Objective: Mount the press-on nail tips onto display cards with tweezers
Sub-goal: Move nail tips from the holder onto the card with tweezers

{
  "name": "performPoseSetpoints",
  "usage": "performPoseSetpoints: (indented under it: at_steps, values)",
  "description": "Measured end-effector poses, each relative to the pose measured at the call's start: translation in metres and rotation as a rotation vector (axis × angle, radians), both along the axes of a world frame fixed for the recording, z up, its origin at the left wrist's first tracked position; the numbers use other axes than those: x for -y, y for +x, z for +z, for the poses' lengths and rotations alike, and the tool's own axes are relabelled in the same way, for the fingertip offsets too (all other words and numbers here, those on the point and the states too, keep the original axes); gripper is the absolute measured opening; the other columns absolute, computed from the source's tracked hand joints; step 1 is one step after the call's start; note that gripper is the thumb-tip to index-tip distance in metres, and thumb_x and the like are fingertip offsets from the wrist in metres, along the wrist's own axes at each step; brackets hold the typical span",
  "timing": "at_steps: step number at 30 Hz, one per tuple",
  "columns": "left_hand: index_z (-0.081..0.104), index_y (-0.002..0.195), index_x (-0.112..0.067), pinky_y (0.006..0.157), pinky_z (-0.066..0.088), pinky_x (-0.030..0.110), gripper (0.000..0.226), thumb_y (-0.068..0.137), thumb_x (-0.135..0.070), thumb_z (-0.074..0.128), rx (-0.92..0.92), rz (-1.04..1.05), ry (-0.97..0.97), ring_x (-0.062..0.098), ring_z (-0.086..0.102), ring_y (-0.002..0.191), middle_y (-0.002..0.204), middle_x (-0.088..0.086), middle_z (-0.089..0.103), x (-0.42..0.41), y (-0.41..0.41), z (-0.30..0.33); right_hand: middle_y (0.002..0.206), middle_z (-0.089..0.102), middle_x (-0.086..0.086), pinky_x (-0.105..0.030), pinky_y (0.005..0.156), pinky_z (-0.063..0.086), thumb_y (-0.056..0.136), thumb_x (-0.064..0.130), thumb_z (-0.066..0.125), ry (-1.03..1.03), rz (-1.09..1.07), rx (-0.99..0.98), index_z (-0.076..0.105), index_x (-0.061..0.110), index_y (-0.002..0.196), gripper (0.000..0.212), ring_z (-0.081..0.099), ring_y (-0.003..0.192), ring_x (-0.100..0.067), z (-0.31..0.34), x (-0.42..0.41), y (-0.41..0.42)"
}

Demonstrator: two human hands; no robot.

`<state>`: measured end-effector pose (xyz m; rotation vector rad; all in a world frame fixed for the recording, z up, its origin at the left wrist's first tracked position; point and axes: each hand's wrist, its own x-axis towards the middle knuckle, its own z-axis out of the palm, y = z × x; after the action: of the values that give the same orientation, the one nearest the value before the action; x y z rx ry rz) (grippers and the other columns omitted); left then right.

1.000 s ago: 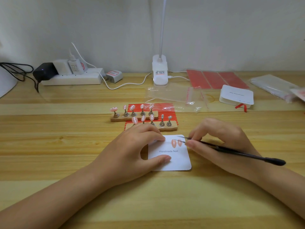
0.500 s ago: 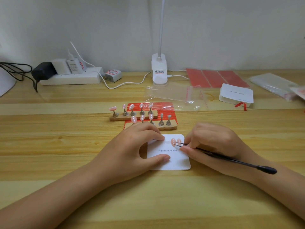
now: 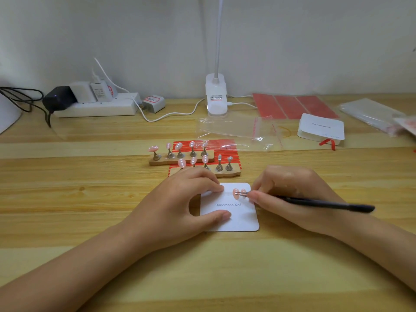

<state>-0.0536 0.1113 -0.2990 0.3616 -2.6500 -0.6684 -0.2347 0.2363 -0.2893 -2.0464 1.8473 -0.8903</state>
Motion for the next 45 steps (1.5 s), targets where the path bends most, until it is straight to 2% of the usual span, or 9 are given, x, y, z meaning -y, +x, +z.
performPoseSetpoints:
  at_steps: [1,3,8,13,20,27,32,37,45]
  values:
    - [0.068,0.104,-0.019,0.087,0.041,0.023,0.046,0.073,-0.052,0.063,0.0,0.006,0.003,0.0,0.051,0.099,0.105,-0.013,0.059,0.0,0.0,0.0,0.073,0.066,0.002,-0.015,0.062,0.043,0.082,0.027,0.065,-0.041,-0.023,0.192,0.059,0.023,0.065,0.019,0.058,0.067,-0.008,-0.0001,-0.0015,-0.0002]
    - [0.068,0.105,-0.02,0.087,0.041,0.023,0.046,0.073,-0.053,0.063,0.001,0.007,0.004,-0.001,0.051,0.1,0.105,-0.014,0.059,0.0005,-0.0004,0.0,0.077,0.068,0.005,-0.01,0.062,0.043,0.079,0.024,0.064,-0.107,-0.048,0.324,0.057,0.027,0.064,0.017,0.061,0.069,-0.005,-0.0009,-0.0046,-0.0047]
    - [0.068,0.104,-0.019,0.086,0.041,0.022,0.048,0.074,-0.055,0.056,-0.004,-0.008,0.003,0.0,0.052,0.099,0.104,-0.013,0.059,0.0008,-0.0005,-0.0007,0.079,0.067,0.003,-0.023,0.063,0.049,0.079,0.024,0.063,-0.083,-0.03,0.304,0.055,0.032,0.064,0.019,0.061,0.07,-0.011,-0.0012,-0.0025,-0.0033]
    - [0.067,0.105,-0.02,0.088,0.041,0.022,0.049,0.073,-0.056,0.055,0.002,-0.004,0.004,0.0,0.052,0.101,0.105,-0.014,0.059,0.0011,-0.0005,-0.0011,0.081,0.067,-0.004,-0.027,0.063,0.049,0.078,0.026,0.064,-0.059,-0.032,0.35,0.055,0.031,0.063,0.018,0.061,0.068,-0.016,-0.0024,-0.0005,-0.0021]
    - [0.068,0.104,-0.02,0.087,0.04,0.018,0.048,0.073,-0.056,0.056,-0.003,-0.008,0.011,-0.003,0.051,0.099,0.105,-0.014,0.059,0.0005,0.0005,-0.0006,0.077,0.07,-0.006,-0.012,0.06,0.045,0.075,0.029,0.062,-0.029,-0.029,0.416,0.059,0.019,0.062,0.016,0.062,0.064,-0.003,-0.0006,-0.0003,-0.0029]
    - [0.067,0.106,-0.02,0.087,0.042,0.021,0.048,0.075,-0.055,0.056,-0.003,-0.013,0.009,-0.002,0.052,0.1,0.106,-0.014,0.059,0.001,-0.0001,0.0003,0.076,0.069,-0.008,-0.015,0.059,0.046,0.074,0.032,0.063,-0.033,-0.041,0.454,0.06,0.019,0.062,0.017,0.063,0.065,-0.006,-0.0004,-0.0007,-0.004]
    - [0.067,0.106,-0.019,0.087,0.041,0.021,0.048,0.075,-0.054,0.055,-0.003,-0.014,0.0,-0.002,0.052,0.101,0.106,-0.013,0.06,0.0012,-0.0003,0.0,0.078,0.07,0.001,-0.012,0.062,0.046,0.077,0.035,0.066,-0.117,-0.084,0.493,0.059,0.023,0.063,0.02,0.064,0.068,-0.003,0.0019,-0.0023,-0.0072]
    - [0.067,0.107,-0.019,0.086,0.042,0.022,0.048,0.076,-0.054,0.055,-0.008,-0.019,-0.01,-0.001,0.052,0.1,0.106,-0.013,0.06,0.0015,-0.0001,-0.0008,0.078,0.067,-0.003,-0.027,0.061,0.046,0.078,0.027,0.064,-0.057,-0.048,0.382,0.059,0.029,0.063,0.016,0.061,0.067,-0.017,-0.0018,-0.0014,-0.0045]
    - [0.065,0.11,-0.019,0.087,0.039,0.021,0.052,0.077,-0.056,0.049,0.019,-0.008,-0.072,-0.002,0.048,0.103,0.11,-0.013,0.059,-0.0006,0.0009,0.0013,0.079,0.069,-0.005,-0.012,0.059,0.043,0.077,0.033,0.065,-0.02,-0.011,0.44,0.06,0.025,0.063,0.017,0.059,0.062,-0.003,-0.0018,-0.0009,-0.0046]
